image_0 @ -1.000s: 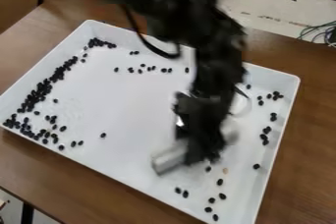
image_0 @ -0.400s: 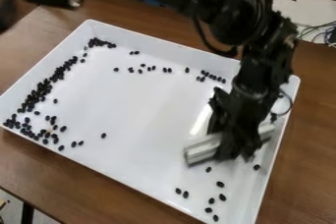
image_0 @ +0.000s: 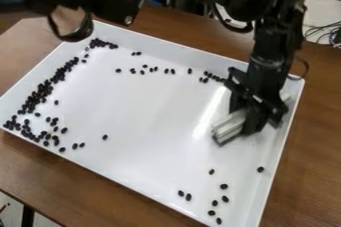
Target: Sweep into pile
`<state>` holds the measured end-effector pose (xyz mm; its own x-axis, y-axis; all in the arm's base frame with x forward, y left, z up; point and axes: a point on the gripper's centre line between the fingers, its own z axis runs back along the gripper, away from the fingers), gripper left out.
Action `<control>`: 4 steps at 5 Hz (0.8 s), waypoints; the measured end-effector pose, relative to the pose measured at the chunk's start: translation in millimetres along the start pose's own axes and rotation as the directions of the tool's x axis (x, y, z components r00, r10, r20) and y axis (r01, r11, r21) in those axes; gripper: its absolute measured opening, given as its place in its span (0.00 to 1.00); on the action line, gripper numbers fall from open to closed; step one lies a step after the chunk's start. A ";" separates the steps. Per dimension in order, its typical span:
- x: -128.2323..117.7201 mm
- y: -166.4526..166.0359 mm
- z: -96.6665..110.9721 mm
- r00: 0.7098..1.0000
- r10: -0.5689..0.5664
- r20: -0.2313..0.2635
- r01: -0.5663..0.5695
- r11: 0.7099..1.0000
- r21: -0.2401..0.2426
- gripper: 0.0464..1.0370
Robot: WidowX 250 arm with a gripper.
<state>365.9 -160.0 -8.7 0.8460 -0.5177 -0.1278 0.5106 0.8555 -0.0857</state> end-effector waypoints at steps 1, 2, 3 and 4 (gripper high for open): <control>-2.0 26.5 5.3 0.975 0.218 0.037 -0.217 0.975 -0.044 0.32; -12.9 45.7 3.8 0.928 0.365 0.076 -0.360 0.930 -0.072 0.32; -43.2 88.5 3.7 0.870 0.490 0.057 -0.486 0.870 -0.081 0.32; -74.6 128.0 0.4 0.786 0.617 0.041 -0.614 0.787 -0.062 0.32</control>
<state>368.3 -11.9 -9.8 0.9862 0.1209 -0.1132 -0.1272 0.9906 -0.0502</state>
